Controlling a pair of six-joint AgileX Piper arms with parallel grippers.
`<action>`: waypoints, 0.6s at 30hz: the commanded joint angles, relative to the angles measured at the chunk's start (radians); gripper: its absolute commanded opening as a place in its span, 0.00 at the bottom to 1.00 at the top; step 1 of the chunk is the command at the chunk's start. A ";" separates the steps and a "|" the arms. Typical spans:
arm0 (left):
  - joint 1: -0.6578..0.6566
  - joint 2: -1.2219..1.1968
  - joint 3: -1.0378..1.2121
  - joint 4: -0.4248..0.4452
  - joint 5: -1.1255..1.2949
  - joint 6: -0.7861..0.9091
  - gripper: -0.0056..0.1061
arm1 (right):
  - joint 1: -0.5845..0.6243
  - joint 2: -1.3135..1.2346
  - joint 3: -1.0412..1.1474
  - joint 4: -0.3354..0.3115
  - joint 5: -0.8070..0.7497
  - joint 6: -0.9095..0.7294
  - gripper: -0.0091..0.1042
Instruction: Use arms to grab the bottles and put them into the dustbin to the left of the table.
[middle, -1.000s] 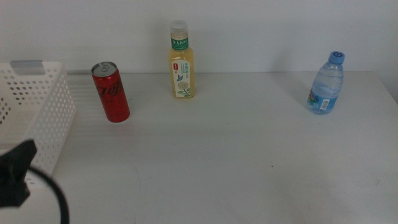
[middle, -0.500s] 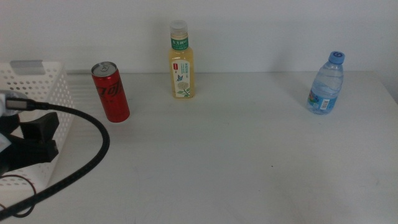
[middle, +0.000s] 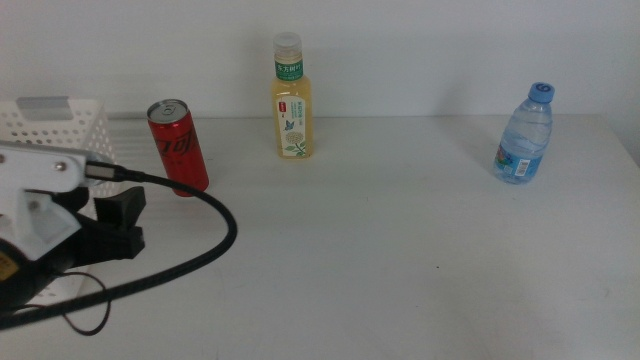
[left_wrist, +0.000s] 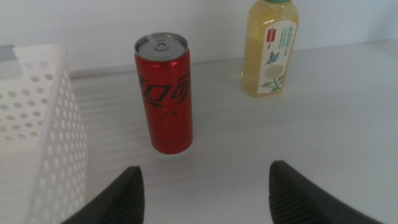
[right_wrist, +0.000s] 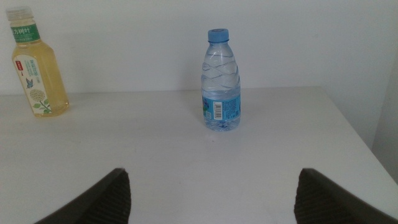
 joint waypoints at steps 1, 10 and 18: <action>-0.009 0.034 -0.039 -0.001 -0.125 -0.011 0.60 | -0.007 -0.029 -0.009 -0.011 -0.079 -0.005 0.71; -0.009 0.180 -0.039 -0.001 -0.285 -0.011 0.60 | -0.007 -0.029 -0.009 -0.011 -0.079 -0.005 0.71; -0.009 0.313 -0.039 0.000 -0.448 -0.033 0.60 | -0.007 -0.029 -0.009 -0.011 -0.079 -0.005 0.71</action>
